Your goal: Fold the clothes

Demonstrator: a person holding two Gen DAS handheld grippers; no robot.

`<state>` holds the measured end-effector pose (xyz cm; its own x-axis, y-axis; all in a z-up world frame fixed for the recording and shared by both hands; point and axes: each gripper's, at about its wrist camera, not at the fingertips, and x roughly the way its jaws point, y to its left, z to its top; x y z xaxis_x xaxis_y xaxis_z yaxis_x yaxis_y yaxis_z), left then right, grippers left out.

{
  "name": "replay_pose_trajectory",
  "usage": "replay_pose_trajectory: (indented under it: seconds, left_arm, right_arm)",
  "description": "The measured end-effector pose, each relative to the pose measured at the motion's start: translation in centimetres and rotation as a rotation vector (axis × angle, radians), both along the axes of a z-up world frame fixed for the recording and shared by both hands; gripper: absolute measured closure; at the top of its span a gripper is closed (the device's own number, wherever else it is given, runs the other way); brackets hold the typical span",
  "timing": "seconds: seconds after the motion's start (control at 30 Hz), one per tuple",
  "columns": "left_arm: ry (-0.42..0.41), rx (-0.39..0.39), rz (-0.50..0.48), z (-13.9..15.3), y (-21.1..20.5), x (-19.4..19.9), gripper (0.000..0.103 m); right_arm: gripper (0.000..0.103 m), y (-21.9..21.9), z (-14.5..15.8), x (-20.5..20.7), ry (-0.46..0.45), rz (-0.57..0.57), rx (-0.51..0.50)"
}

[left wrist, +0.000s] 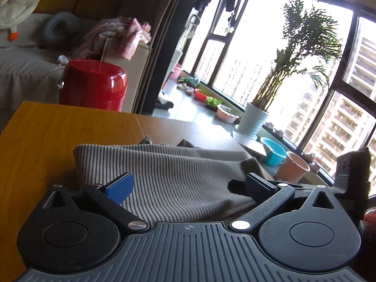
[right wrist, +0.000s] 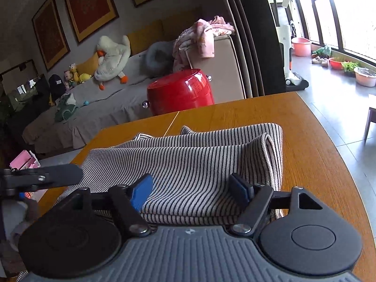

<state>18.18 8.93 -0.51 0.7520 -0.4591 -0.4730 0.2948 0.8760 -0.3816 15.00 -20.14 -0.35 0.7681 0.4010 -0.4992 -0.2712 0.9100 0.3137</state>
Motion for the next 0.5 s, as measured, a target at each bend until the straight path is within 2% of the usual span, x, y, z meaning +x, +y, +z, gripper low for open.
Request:
replay_pose_trajectory:
  seconds: [0.03,0.13,0.3,0.5]
  left_arm:
    - [0.032,-0.008,0.015,-0.8,0.1,0.8,0.0]
    - [-0.008,0.006,0.018,-1.6,0.0,0.6,0.0]
    - [-0.017,0.061,0.016,-1.6,-0.4,0.5,0.0]
    - [-0.018,0.045,0.047,-1.8,1.0,1.0,0.0]
  right_arm:
    - [0.03,0.1,0.0,0.0,0.0,0.001,-0.002]
    - [0.027,0.3,0.0,0.1,0.001,0.011,-0.009]
    - [0.015,1.7,0.1,0.9,0.007,0.041,-0.067]
    - [0.014,3.1,0.0,2.4,0.009,0.064,-0.086]
